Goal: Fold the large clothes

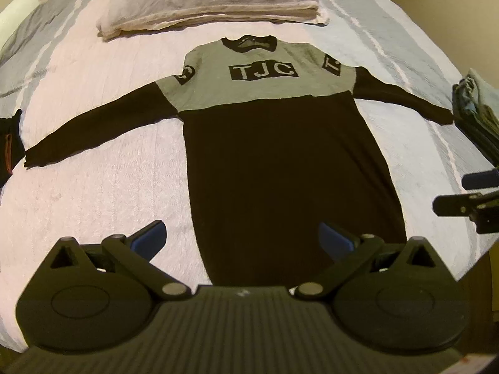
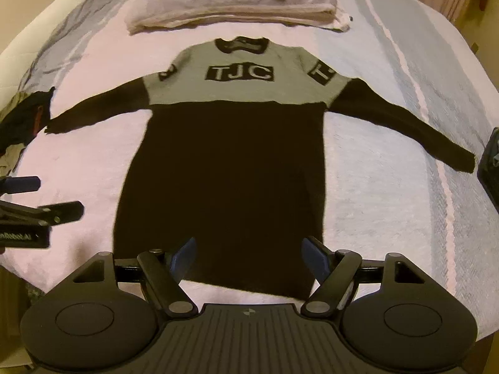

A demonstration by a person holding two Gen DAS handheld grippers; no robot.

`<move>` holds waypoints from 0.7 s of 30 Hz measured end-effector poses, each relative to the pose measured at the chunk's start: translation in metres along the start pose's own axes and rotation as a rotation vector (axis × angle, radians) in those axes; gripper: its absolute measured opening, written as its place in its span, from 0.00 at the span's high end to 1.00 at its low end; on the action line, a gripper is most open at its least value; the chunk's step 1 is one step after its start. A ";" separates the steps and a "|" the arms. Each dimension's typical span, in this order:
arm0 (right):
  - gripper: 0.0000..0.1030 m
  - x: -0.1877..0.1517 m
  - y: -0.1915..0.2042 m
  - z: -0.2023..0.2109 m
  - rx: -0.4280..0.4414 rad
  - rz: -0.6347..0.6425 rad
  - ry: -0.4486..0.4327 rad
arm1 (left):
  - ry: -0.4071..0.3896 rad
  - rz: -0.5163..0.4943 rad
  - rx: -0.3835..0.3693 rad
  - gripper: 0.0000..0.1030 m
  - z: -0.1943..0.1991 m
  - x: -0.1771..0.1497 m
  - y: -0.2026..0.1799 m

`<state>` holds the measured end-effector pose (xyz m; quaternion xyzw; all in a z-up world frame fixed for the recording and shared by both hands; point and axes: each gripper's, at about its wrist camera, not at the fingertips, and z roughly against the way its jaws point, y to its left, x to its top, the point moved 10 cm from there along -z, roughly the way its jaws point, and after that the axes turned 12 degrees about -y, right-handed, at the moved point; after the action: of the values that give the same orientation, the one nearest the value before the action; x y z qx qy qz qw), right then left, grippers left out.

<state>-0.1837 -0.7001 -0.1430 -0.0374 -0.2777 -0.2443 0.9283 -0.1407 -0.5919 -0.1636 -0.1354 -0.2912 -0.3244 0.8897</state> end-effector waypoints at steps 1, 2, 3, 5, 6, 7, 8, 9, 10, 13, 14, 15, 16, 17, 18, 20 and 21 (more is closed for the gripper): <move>0.30 0.000 0.006 0.003 0.002 0.005 -0.002 | -0.002 -0.003 -0.004 0.01 0.003 -0.001 0.002; 0.30 0.000 0.012 0.005 0.005 0.011 -0.003 | -0.003 -0.004 -0.008 0.01 0.006 -0.002 0.002; 0.30 -0.001 0.017 0.006 0.007 0.017 -0.004 | -0.004 -0.005 -0.007 0.01 0.008 -0.004 0.003; 0.30 -0.001 0.023 0.009 0.011 0.022 -0.006 | -0.004 -0.004 0.000 0.01 0.013 -0.006 0.006; 0.30 -0.002 0.026 0.010 0.013 0.024 -0.004 | -0.002 -0.001 0.000 0.01 0.015 -0.007 0.009; 0.30 -0.002 0.028 0.010 0.014 0.026 -0.002 | 0.002 0.006 0.001 0.01 0.016 -0.008 0.009; 0.30 -0.003 0.029 0.010 0.017 0.030 -0.001 | 0.004 0.011 0.004 0.01 0.017 -0.009 0.011; 0.30 -0.003 0.031 0.010 0.021 0.033 0.001 | 0.005 0.012 0.010 0.01 0.019 -0.011 0.012; 0.30 -0.003 0.032 0.010 0.024 0.035 0.003 | 0.004 0.013 0.015 0.01 0.020 -0.012 0.013; 0.30 -0.006 0.034 0.009 0.033 0.043 0.014 | 0.017 0.017 0.030 0.01 0.023 -0.019 0.016; 0.30 -0.008 0.034 0.010 0.032 0.046 0.017 | 0.023 0.018 0.034 0.01 0.024 -0.023 0.017; 0.30 -0.010 0.032 0.009 0.031 0.051 0.021 | 0.029 0.023 0.037 0.01 0.024 -0.027 0.017; 0.30 -0.012 0.030 0.008 0.031 0.054 0.026 | 0.036 0.026 0.039 0.01 0.025 -0.030 0.018; 0.30 -0.014 0.029 0.007 0.033 0.056 0.035 | 0.043 0.029 0.042 0.01 0.026 -0.034 0.019; 0.30 -0.016 0.028 0.006 0.035 0.057 0.043 | 0.048 0.033 0.047 0.01 0.026 -0.037 0.019; 0.30 -0.021 0.027 0.004 0.039 0.064 0.053 | 0.058 0.042 0.053 0.01 0.027 -0.042 0.017; 0.30 -0.023 0.026 0.004 0.044 0.068 0.057 | 0.062 0.045 0.055 0.01 0.027 -0.043 0.016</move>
<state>-0.1897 -0.6668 -0.1501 -0.0194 -0.2549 -0.2076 0.9442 -0.1690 -0.5467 -0.1692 -0.1071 -0.2691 -0.3004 0.9088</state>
